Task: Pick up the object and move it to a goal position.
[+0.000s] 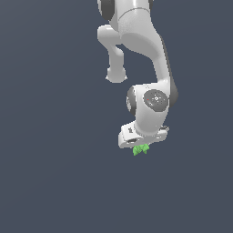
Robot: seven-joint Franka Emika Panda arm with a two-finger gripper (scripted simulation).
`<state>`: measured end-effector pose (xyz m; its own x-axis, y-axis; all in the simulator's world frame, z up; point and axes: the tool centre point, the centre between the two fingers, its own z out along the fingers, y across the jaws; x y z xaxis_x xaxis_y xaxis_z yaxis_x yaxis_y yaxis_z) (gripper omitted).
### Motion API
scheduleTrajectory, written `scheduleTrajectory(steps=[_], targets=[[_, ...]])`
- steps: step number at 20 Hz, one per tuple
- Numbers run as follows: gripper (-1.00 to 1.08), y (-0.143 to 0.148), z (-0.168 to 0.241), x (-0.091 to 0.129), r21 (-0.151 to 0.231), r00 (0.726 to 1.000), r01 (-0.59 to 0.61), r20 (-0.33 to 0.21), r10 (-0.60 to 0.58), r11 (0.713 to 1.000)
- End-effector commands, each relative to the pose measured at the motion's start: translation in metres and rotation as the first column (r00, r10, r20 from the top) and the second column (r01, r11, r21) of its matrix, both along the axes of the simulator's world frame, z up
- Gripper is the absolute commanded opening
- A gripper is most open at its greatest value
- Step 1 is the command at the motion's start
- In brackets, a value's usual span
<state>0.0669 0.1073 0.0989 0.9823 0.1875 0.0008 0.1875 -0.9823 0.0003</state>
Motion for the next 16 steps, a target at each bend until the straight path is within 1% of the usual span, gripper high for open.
scheduleTrajectory(steps=[1,9,16], targets=[[-1.0,0.017,0.005,0.01,0.0,1.0,0.001,0.0,-0.001,1.0],[-1.0,0.061,0.019,0.036,0.0,1.0,0.001,-0.001,-0.001,1.0],[-1.0,0.09,0.028,0.054,0.0,1.0,0.001,-0.001,-0.001,1.0]])
